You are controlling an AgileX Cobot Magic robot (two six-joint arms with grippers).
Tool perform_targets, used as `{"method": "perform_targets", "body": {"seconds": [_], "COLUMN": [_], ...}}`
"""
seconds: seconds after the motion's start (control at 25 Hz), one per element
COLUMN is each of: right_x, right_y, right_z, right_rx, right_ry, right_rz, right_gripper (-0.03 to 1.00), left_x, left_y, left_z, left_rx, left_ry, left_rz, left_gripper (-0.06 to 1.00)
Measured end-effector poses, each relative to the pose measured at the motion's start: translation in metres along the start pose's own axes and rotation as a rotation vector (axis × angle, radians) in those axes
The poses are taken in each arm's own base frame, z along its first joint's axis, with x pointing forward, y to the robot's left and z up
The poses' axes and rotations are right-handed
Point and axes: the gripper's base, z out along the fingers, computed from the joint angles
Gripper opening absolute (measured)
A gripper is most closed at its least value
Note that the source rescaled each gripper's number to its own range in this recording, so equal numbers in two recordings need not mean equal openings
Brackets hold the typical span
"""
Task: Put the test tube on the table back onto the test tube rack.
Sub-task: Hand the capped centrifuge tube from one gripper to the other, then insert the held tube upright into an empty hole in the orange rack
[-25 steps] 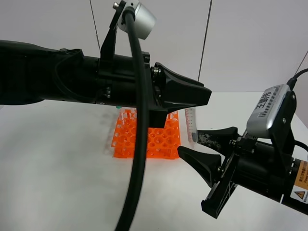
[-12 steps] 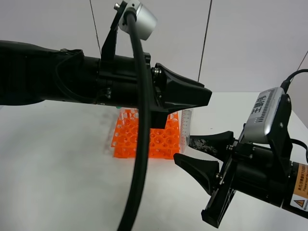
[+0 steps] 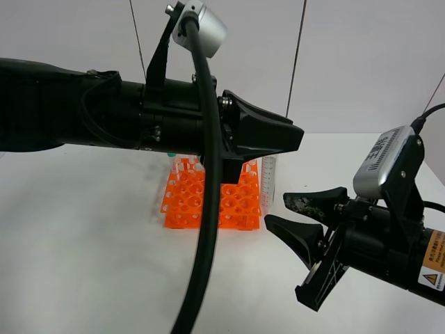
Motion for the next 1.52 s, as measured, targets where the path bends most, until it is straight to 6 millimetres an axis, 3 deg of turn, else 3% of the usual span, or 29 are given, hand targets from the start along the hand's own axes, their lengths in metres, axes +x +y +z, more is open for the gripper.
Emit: {"method": "perform_targets", "body": {"seconds": [0.28,0.48,0.6,0.76,0.92,1.04,1.2,1.52], "right_x": [0.007,0.005,-0.005,-0.018,-0.033,-0.038,-0.039,-0.036], "right_y": [-0.008,-0.036,-0.055,-0.084,-0.116,-0.133,-0.139,-0.127], "right_z": [-0.001,-0.003,-0.005,-0.016,-0.036,-0.052,-0.058,-0.068], "right_rx": [0.056,0.206,0.279,0.383,0.524,0.613,0.647,0.616], "right_ry": [0.071,0.111,0.176,0.313,0.393,0.439,0.439,0.506], "right_rz": [0.000,0.106,0.125,0.110,0.128,0.175,0.246,0.339], "right_gripper": [0.62,0.62,0.60,0.45,0.11,0.01,0.00,0.00], "left_x": [0.000,0.000,0.000,0.000,0.000,0.000,0.000,0.000], "left_y": [0.000,0.000,0.001,0.001,0.001,0.001,0.001,0.001], "left_z": [0.000,0.000,0.000,0.000,0.000,0.000,0.000,0.000], "left_rx": [-0.001,-0.005,-0.009,-0.015,-0.016,-0.016,-0.016,-0.016], "left_ry": [0.000,0.001,0.002,0.003,0.003,0.003,0.003,0.003], "left_rz": [0.000,0.000,0.000,0.000,0.000,0.000,0.000,0.000], "left_gripper": [0.00,0.00,0.00,0.00,0.00,0.00,0.00,0.00]}}
